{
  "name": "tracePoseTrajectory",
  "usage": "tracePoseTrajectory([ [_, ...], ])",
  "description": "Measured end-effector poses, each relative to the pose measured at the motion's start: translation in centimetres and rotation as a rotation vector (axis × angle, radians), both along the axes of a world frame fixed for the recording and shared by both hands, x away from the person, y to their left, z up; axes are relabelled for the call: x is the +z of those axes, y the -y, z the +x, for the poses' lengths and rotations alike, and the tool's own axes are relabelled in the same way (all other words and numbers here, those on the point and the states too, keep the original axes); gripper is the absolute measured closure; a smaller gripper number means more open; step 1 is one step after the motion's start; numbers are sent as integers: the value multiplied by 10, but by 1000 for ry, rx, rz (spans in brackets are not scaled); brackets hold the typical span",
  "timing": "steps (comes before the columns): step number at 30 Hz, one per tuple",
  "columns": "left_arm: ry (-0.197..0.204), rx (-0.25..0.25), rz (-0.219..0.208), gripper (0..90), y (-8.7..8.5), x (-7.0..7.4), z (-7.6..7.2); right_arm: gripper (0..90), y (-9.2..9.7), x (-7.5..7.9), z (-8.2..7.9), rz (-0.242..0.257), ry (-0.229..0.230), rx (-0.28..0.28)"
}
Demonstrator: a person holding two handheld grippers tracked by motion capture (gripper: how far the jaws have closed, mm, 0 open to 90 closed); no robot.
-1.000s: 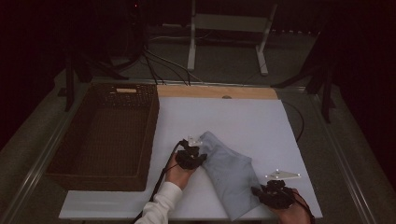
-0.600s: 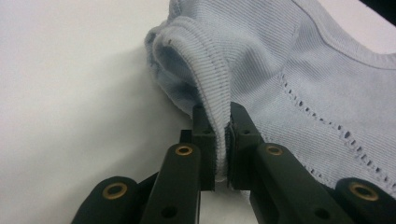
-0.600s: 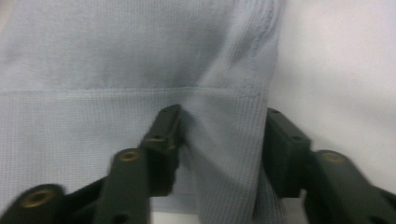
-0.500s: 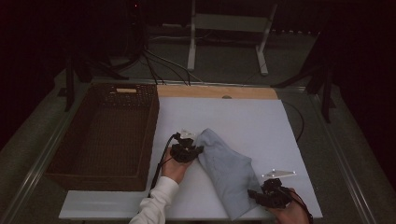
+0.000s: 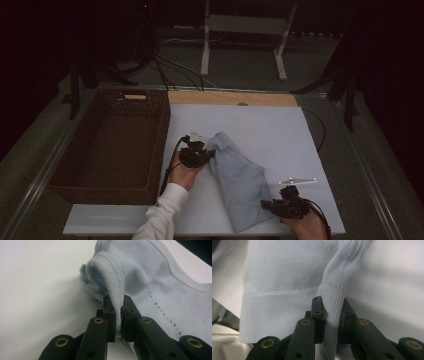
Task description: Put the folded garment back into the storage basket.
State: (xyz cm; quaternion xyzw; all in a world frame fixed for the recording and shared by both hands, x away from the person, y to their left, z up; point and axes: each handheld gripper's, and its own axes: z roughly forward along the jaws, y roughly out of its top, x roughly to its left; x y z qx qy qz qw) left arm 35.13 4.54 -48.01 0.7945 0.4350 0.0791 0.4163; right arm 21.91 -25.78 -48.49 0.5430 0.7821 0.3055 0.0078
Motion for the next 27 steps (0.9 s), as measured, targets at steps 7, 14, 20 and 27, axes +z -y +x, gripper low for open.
tracePoseTrajectory([
  [7, 9, 7, 0, 848, -3, 11, 3, 788, -7, 8, 4, 46, 3, 14],
  [14, 1, 16, -25, 848, -9, 18, 6, 788, -16, 18, 9, 49, 14, 30],
  [20, 7, 18, -31, 848, -12, 30, 9, 788, -24, 25, 13, 59, 26, 36],
  [27, 4, 21, -48, 848, -18, 39, 12, 788, -33, 34, 17, 93, 36, 46],
])
